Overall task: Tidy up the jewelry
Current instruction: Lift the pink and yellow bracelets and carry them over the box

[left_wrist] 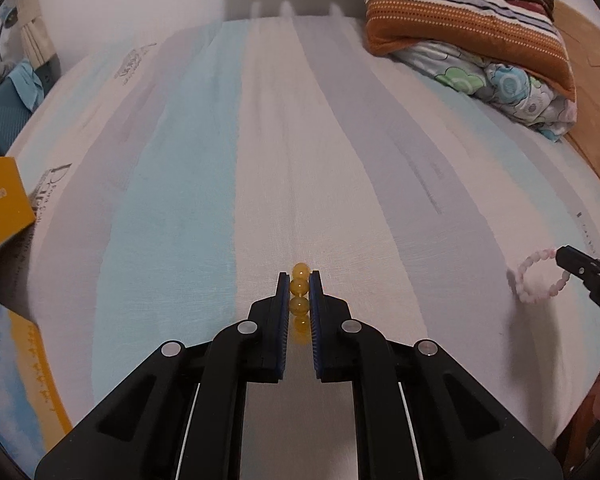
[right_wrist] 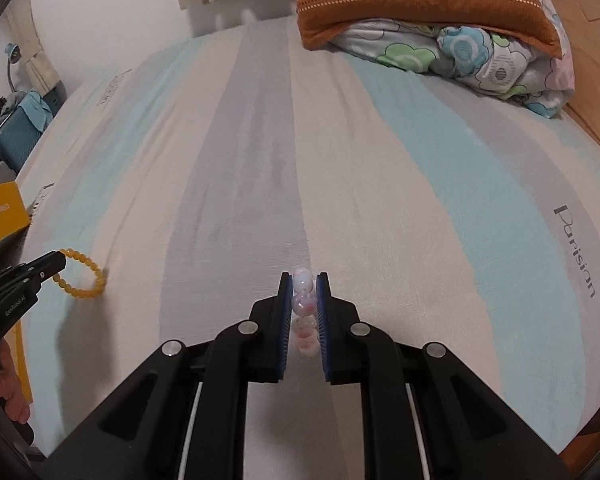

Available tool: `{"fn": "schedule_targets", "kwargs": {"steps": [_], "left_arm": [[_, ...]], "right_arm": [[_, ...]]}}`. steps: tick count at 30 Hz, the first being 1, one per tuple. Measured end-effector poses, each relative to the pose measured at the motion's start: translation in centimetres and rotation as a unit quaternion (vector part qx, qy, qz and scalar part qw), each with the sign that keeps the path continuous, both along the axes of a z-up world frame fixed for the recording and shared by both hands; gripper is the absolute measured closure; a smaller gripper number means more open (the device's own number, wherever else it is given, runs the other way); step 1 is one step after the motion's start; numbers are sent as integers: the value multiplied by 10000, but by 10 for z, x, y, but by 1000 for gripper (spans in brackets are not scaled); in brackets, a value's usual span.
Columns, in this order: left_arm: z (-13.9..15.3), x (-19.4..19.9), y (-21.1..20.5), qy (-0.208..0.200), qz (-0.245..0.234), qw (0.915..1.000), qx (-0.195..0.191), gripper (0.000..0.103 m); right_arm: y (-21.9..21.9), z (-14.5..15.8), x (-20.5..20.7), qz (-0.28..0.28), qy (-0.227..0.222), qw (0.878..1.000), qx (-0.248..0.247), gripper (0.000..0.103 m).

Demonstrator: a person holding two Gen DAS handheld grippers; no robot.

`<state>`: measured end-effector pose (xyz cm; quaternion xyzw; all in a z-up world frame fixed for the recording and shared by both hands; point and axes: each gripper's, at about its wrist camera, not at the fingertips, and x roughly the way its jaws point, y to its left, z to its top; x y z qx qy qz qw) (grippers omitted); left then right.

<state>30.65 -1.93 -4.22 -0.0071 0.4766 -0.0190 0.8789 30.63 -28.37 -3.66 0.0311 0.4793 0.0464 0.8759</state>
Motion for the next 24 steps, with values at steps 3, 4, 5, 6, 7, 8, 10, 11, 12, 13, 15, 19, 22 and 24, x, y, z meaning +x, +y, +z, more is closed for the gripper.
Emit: {"fn": "schedule_targets", "kwargs": {"steps": [3,4,5,6,7,8,10,11,12,13,15,19,22,24], "left_arm": [[13,-12,3,-35,-9,10000,3,94],[16,-15,4,-46,-8,10000,6,94],[18,-19,5,-46,-11,10000,16,94],[20,-22,6,-44,-15,10000,18,94],[23,-27,8,-38,-9,10000,13,94],[25,-30,9,-26,4,10000,1,94],[30,-35,12,3,35,10000,-42,94],[34,-39,13,-14,31,10000,-89,94],[37,-43,14,-25,17,10000,-86,94],[40,-46,14,-40,-4,10000,-69,94],[48,-53,15,-69,-16,9999,-78,94],[58,-67,22,-85,13,9999,-69,94],[64,-80,28,-66,54,9999,-59,94],[69,-87,33,-74,90,9999,-58,94]], "right_arm": [[0,9,-7,-23,-54,10000,44,92],[0,12,-10,-28,-67,10000,62,92],[1,14,-12,-29,-83,9999,64,92],[2,17,-15,-20,-101,9999,64,92],[2,19,-16,-16,-110,9999,68,92],[2,21,-19,-24,-118,9999,80,92],[4,26,-24,-19,-139,9999,101,92],[5,28,-26,-13,-151,9998,98,92],[6,30,-28,-6,-155,9998,98,92],[8,32,-31,4,-160,9998,99,92],[10,37,-36,18,-176,9998,100,92],[14,44,-43,58,-131,9998,98,91],[20,51,-52,114,-136,9998,51,91],[25,55,-58,147,-146,9998,44,91]]}}
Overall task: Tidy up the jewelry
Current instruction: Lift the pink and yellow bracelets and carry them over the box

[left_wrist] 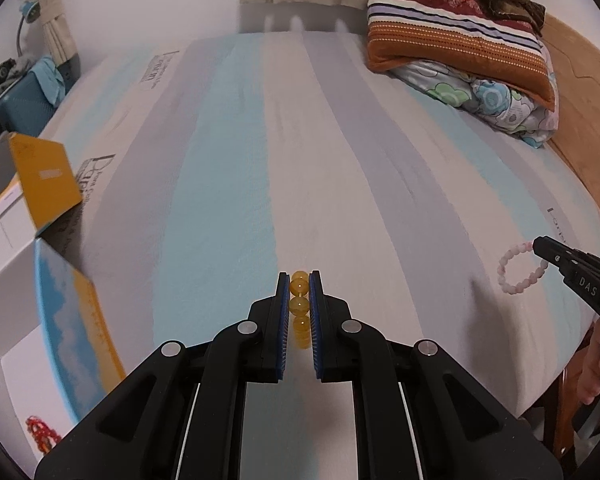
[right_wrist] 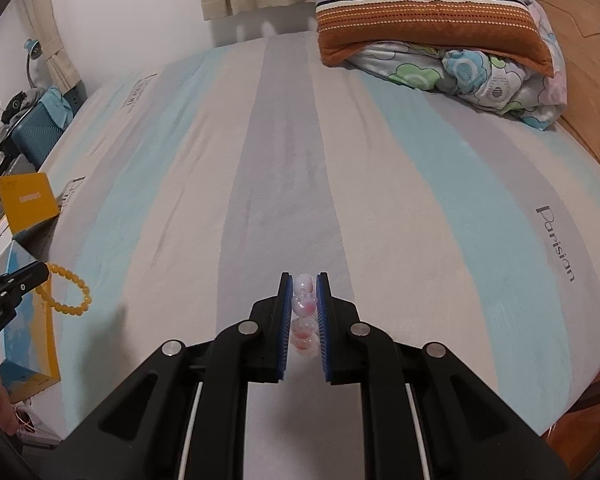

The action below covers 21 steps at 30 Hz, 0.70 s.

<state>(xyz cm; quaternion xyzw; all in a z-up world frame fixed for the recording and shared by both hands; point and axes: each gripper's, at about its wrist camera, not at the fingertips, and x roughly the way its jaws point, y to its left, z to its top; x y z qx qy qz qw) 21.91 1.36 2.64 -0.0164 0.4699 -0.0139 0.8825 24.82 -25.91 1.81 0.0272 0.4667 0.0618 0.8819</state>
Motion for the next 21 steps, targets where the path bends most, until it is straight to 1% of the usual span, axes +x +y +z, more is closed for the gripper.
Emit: {"fn": "schedule_targets", "kwargs": {"steps": [10,14,18,21], "left_arm": [[15,-42,26,-59,138,9999,-40,94],[25,-56,35,-136,142,9998,-58,94],[37,-68,50,-176,205,9995,-168,94],[47,-78,61,-230,264,9993,-157,94]], "right_arm": [[34,21,-30,249,-138,9996,7,91],[49,29,-40,400,-167,9991,19,91],[66,37,-48,552,-180,9983,15,91],[82,45,-53,666,-213,9976,30,91]]}}
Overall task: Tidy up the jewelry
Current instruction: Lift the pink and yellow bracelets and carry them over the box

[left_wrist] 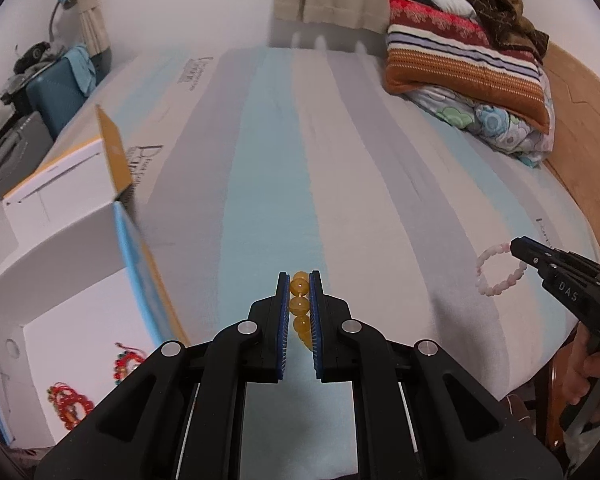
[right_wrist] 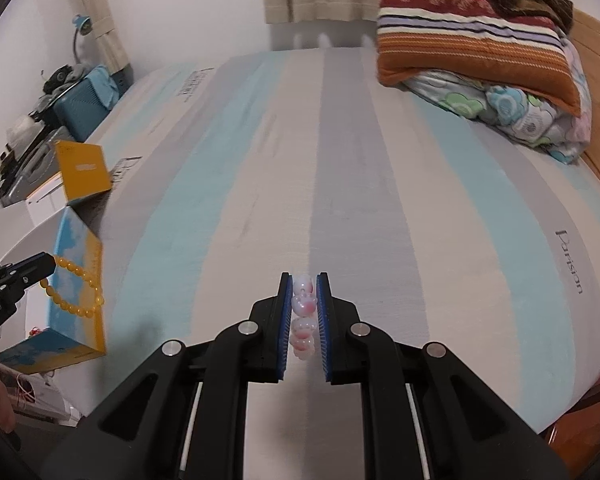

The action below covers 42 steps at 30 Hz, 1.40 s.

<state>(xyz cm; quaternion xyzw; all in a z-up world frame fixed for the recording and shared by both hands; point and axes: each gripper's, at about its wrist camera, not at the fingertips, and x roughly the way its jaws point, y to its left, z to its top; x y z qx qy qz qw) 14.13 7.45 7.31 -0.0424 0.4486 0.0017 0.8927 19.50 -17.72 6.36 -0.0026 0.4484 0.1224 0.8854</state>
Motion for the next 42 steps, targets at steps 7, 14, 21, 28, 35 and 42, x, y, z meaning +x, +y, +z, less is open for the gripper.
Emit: {"fn": "schedule_targets", "kwargs": {"steps": [7,14,21,28,35,42], "left_arm": [[17,-23,37,-58,285,9996,-30,94],[27,-48,90,-72,698,9975,-58,94],[26,-78,149,-29,1235,9923,94,94],[6,-109,207,200,1786,9837,29,94],[-20,-136,253,493,2276,9725,-8,94],[-36,-150,284,666,2583,9638,-51,94]], "right_arm": [[48,16,-16,342,-77,9994,15,91],[104,26,-35,738,-120,9972,-32,91],[168,34,-50,1184,-211,9927,-30,91],[231,36,-62,1684,-213,9855,91,91],[295,33,-74,2284,-121,9734,143,91],[348,13,-85,2685,50,9633,28,91]]}}
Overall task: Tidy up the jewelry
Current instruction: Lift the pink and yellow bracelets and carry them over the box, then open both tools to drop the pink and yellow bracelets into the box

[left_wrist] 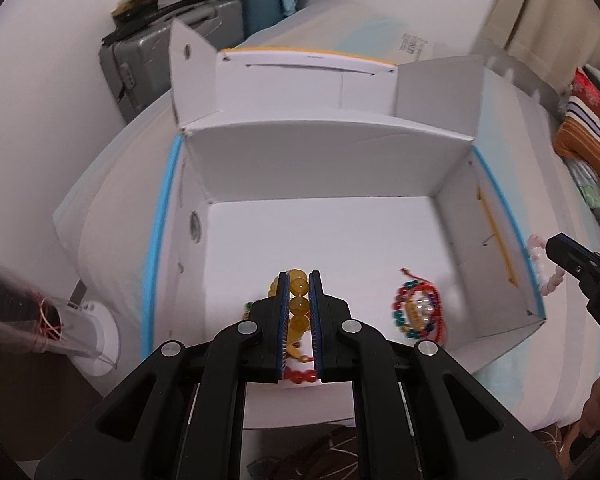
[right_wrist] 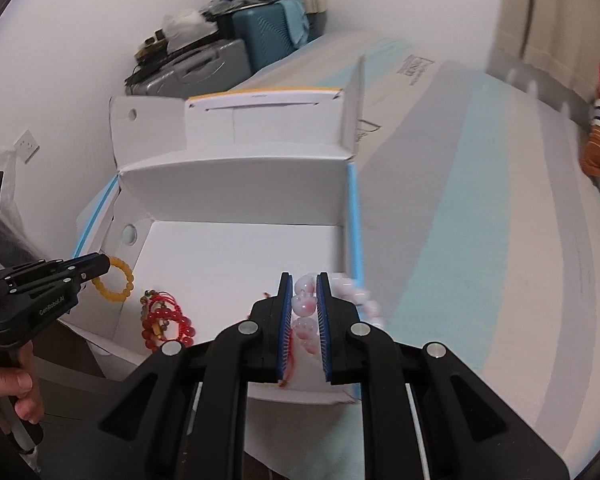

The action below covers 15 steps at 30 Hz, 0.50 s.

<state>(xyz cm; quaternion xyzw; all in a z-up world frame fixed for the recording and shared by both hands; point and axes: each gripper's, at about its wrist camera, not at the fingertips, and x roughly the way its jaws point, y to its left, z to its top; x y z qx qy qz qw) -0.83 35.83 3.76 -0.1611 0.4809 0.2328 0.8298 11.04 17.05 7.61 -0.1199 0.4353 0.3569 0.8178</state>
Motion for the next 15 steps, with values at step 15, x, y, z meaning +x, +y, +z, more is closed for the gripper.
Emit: {"fn": "schedule_targets", "kwargs": {"steps": [15], "left_arm": [[-27,0,27,220,242,9993,-203,94]], "right_arm": [[41,-31,-1,223,273,9988,-350,91]]}}
